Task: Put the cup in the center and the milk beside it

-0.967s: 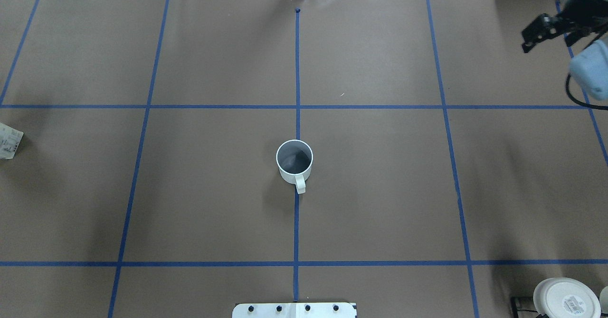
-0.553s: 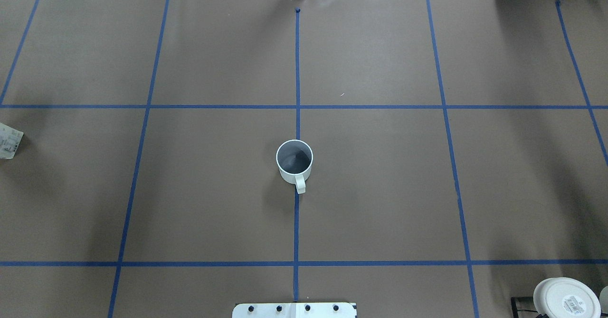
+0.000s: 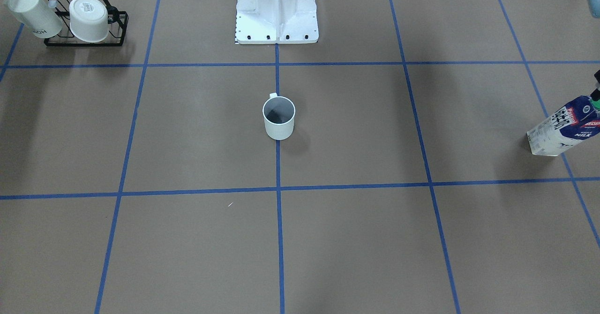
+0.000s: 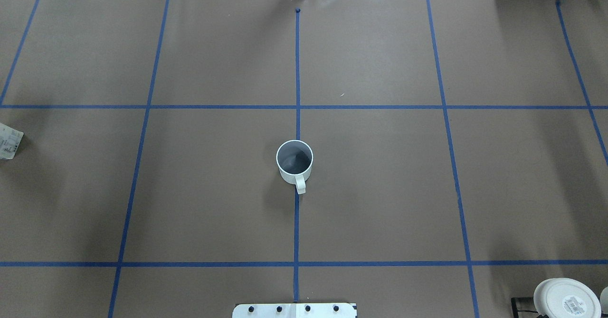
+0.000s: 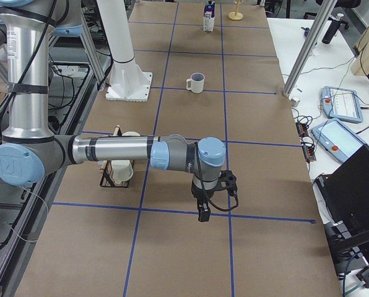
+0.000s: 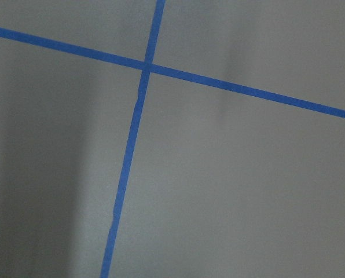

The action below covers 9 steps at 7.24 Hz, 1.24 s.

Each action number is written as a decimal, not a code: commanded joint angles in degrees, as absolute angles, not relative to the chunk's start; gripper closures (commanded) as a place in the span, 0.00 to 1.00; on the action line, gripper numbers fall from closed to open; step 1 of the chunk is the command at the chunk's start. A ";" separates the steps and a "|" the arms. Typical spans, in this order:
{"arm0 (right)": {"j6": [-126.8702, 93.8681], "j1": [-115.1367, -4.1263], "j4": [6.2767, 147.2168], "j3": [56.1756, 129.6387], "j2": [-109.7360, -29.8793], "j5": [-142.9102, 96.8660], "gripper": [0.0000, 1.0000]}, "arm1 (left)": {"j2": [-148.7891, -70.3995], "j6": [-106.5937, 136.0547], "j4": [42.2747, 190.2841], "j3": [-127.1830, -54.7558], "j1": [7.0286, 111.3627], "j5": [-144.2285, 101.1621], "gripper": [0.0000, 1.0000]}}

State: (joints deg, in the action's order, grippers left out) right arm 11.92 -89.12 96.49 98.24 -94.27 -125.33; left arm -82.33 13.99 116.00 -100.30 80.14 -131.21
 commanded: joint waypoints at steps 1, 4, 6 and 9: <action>11.78 -89.21 96.42 98.00 -94.22 -125.42 0.00 | -82.35 14.24 117.24 -97.05 78.05 -130.25 0.02; 11.78 -89.21 96.42 98.09 -94.13 -125.42 0.00 | -82.35 14.24 120.32 -94.23 77.70 -130.25 0.09; 11.78 -89.21 96.42 98.00 -94.13 -125.33 0.00 | -82.35 14.24 121.37 -93.43 76.73 -130.25 0.62; 11.78 -89.21 96.50 98.00 -94.13 -125.33 0.00 | -82.35 14.76 122.35 -95.08 76.90 -131.04 1.00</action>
State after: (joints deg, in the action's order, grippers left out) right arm 11.78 -89.21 96.43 98.00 -94.13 -125.34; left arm -82.35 14.35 122.19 -93.94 76.78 -130.46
